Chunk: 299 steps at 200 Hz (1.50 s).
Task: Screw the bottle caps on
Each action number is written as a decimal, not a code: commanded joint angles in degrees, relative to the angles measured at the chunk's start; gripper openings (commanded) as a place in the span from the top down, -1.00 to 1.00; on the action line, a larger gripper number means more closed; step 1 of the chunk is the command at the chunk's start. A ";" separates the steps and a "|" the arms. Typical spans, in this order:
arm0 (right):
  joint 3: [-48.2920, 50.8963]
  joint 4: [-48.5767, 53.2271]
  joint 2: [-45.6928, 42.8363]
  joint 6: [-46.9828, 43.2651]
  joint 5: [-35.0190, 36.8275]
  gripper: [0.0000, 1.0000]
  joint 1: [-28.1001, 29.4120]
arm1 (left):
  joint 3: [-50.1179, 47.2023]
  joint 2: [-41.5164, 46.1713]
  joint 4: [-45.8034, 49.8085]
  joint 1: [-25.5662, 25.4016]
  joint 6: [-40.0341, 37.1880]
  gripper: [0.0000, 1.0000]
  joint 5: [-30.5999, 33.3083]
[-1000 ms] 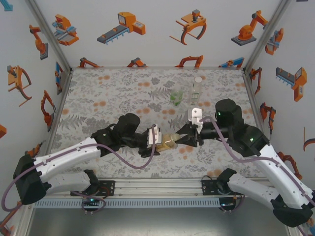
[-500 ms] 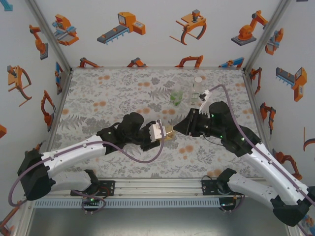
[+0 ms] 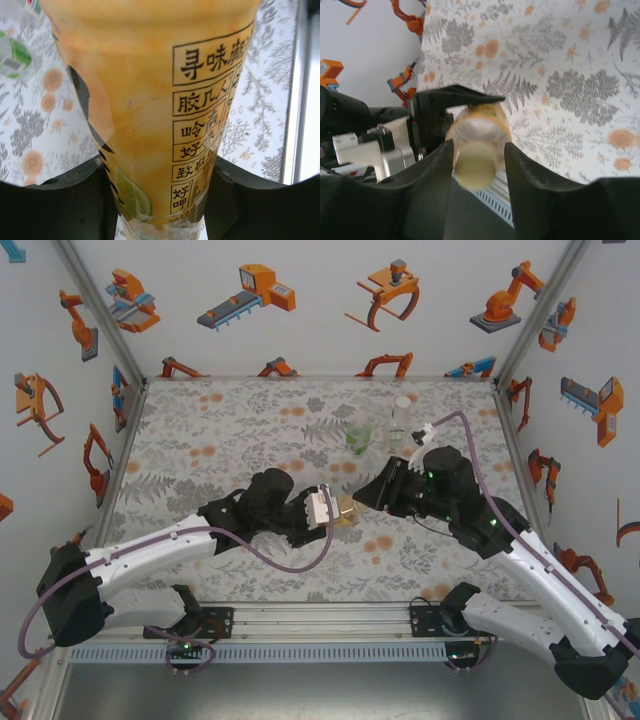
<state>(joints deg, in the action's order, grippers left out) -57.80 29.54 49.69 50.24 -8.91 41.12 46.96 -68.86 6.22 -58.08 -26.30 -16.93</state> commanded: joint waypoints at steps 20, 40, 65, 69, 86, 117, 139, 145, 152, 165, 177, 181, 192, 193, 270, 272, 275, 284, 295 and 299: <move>0.35 -9.65 -5.13 -16.49 -3.94 -0.24 0.10 | 2.51 0.83 -1.65 -0.54 -2.41 1.00 -10.79; -1.91 -7.29 -7.23 -26.23 -5.48 -0.31 0.10 | 2.52 1.10 -0.82 -0.53 -2.44 1.00 -12.71; -2.95 -4.97 -10.10 -40.45 -11.77 -0.31 0.10 | 2.61 1.40 0.17 -0.54 -2.53 1.00 -14.29; -2.81 -4.79 -10.48 -43.03 -13.57 -0.31 0.11 | 2.61 1.47 0.31 -0.54 -2.63 1.00 -14.54; -3.59 -1.44 -11.20 -53.49 -22.64 -0.30 0.10 | 2.58 1.77 0.95 -0.51 -2.85 1.00 -15.52; -7.41 11.71 -8.90 -75.00 -35.34 -0.31 0.10 | 2.65 2.27 1.69 -0.56 -2.99 1.00 -17.14; -9.21 16.85 -7.04 -82.61 -35.96 -0.31 0.10 | 3.01 2.40 3.09 -0.56 -3.23 1.00 -18.28; -9.51 17.48 -6.56 -83.61 -35.72 -0.31 0.10 | 3.05 2.48 3.34 -0.61 -3.28 1.00 -18.40; -9.74 17.90 -5.99 -84.32 -35.56 -0.29 0.10 | 2.95 2.58 3.56 -0.61 -3.29 1.00 -18.48; -9.72 17.68 -5.06 -84.79 -36.51 -0.24 0.10 | 2.93 2.75 3.73 -0.65 -3.35 1.00 -18.61; -9.67 17.14 -4.23 -84.70 -37.51 -0.20 0.10 | 2.85 2.81 3.82 -0.71 -3.30 1.00 -18.75; -9.62 16.98 -3.95 -84.69 -37.64 -0.19 0.10 | 2.86 2.76 3.85 -0.71 -3.18 1.00 -18.84; -9.46 16.42 -3.64 -84.63 -37.67 -0.15 0.10 | 2.87 2.74 3.81 -0.80 -3.10 1.00 -18.93; -9.45 16.33 -3.64 -84.57 -37.68 -0.15 0.10 | 2.87 2.75 3.81 -0.80 -3.12 1.00 -18.93; -7.15 10.70 -3.90 -81.79 -37.06 0.05 0.10 | 3.23 2.51 3.95 -1.15 -3.05 1.00 -19.24; -7.15 10.71 -3.88 -81.79 -37.08 0.05 0.10 | 3.23 2.51 3.95 -1.15 -3.05 1.00 -19.27; -7.11 10.71 -3.87 -81.80 -37.12 0.06 0.10 | 3.23 2.55 3.94 -1.15 -3.05 1.00 -19.27; -7.06 10.73 -3.75 -81.79 -37.10 0.09 0.10 | 3.31 2.59 3.89 -1.20 -3.09 1.00 -19.36; -7.06 10.67 -3.75 -81.79 -37.08 0.13 0.10 | 3.31 2.75 3.89 -1.23 -3.10 1.00 -19.41; -7.06 10.67 -3.77 -81.79 -37.18 0.14 0.10 | 3.31 2.74 3.89 -1.16 -3.05 1.00 -19.43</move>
<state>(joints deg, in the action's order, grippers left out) -65.30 41.58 45.87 -31.51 -44.38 41.12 48.03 -67.35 9.39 -58.92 -28.23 -34.39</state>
